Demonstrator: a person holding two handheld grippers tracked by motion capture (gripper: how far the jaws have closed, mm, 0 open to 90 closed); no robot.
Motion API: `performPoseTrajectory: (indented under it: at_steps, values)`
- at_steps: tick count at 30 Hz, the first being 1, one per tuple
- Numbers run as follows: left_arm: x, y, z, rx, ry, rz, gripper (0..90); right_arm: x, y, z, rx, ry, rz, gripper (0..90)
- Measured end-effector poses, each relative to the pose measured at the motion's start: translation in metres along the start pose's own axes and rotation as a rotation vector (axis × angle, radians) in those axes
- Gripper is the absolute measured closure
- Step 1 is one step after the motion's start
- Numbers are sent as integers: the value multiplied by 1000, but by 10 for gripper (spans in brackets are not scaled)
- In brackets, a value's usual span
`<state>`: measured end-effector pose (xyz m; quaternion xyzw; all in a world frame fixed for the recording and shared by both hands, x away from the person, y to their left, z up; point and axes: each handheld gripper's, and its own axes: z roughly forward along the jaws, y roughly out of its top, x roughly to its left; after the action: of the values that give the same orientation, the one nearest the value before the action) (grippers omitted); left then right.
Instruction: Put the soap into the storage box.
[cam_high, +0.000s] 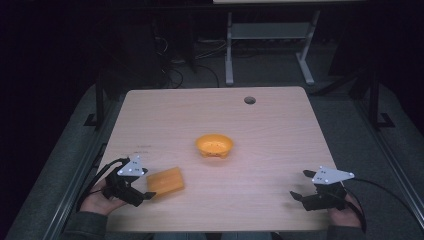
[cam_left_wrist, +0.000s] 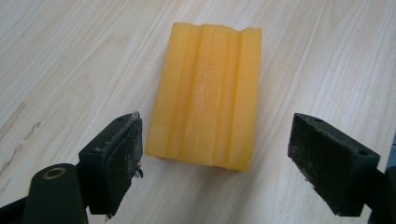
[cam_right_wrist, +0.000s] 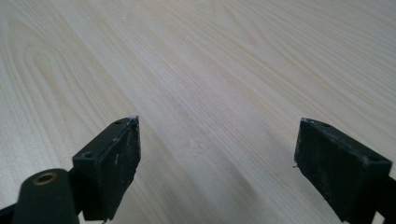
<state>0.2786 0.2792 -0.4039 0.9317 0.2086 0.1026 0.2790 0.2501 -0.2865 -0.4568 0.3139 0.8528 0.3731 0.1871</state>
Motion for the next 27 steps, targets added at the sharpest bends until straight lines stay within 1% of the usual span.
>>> performPoseTrajectory:
  at_steps: [7,16,20,22,23,24,27]
  values:
    - [3,5,5,14,-7,13,175,-1,-1,0,3,-6,9,139]
    - [5,14,12,28,-14,26,175,-3,-2,-1,2,-15,7,139]
    - [7,20,18,49,-28,38,175,-3,-2,-1,1,-15,10,139]
    - [8,21,19,50,-29,38,175,-3,-2,-1,0,-14,12,139]
    - [8,23,22,52,-36,34,175,-3,-2,-1,0,-13,7,139]
    - [8,24,22,57,-36,43,174,-3,-2,-1,-1,-12,6,139]
    - [9,25,26,68,-43,37,175,-3,-2,-1,-2,-10,6,139]
